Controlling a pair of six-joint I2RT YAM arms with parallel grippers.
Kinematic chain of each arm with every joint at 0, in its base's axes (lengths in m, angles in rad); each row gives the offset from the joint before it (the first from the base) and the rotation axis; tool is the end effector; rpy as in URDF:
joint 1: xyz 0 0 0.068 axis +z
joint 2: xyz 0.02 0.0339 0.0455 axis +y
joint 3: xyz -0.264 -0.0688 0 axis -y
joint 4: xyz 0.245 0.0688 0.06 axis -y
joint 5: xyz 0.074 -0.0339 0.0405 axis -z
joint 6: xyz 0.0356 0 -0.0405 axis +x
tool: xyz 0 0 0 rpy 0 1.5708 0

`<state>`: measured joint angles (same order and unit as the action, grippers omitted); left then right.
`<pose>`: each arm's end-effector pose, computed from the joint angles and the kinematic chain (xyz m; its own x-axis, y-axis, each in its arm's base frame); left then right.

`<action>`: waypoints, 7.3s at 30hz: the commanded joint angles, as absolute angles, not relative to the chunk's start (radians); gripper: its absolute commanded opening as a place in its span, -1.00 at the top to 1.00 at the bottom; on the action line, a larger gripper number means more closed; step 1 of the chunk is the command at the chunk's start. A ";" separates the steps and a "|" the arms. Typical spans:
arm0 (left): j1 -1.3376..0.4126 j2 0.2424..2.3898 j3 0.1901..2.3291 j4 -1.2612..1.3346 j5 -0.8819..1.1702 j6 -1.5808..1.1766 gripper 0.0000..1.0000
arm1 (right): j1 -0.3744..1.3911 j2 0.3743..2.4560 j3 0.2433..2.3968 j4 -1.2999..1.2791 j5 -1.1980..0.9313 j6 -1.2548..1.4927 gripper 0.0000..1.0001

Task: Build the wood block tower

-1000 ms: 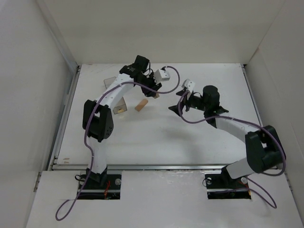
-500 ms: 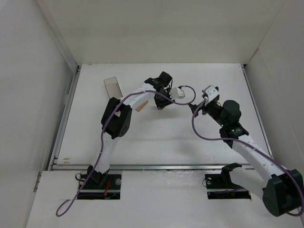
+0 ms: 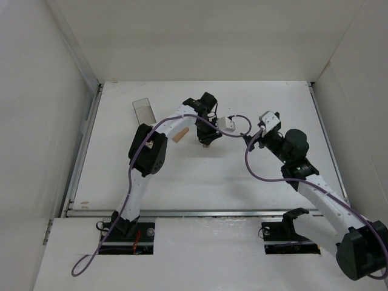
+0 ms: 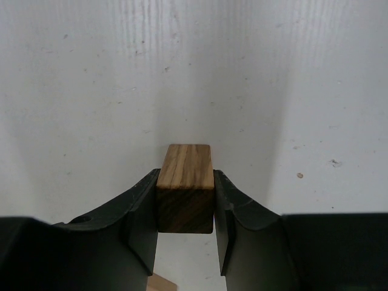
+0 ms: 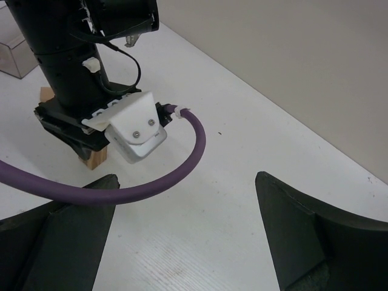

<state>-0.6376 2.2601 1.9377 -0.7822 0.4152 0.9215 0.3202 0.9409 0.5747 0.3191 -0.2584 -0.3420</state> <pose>0.3829 -0.3016 0.2013 0.1159 0.8212 -0.5588 0.9891 -0.0442 0.1402 0.2088 0.0788 0.2900 0.1412 -0.2948 -0.9451 -0.5299 0.7839 -0.3237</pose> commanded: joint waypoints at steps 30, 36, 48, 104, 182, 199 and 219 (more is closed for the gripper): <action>-0.594 2.111 2.068 -0.966 0.638 1.026 -1.00 | 0.316 0.936 0.707 0.337 -0.187 -0.210 -1.00; -0.531 2.002 2.037 -0.968 0.656 0.988 -1.00 | 0.316 1.018 0.833 0.280 0.024 0.009 -1.00; -0.486 1.808 1.564 -0.278 0.050 0.376 -1.00 | 0.316 1.114 0.911 0.256 0.232 0.051 -1.00; -0.440 2.154 1.888 -0.698 0.248 0.455 1.00 | 0.325 1.114 0.907 0.215 0.127 -0.003 -1.00; -0.721 2.214 2.046 -0.885 0.287 0.775 0.06 | 0.325 0.937 0.773 0.196 0.198 -0.080 -1.00; -0.632 2.031 2.306 -0.725 0.254 0.330 -1.00 | 0.295 0.948 0.805 0.143 0.906 0.296 -1.00; -0.357 1.792 1.879 -0.512 -0.900 -0.192 -1.00 | 0.285 1.213 1.048 -0.227 1.239 0.664 -1.00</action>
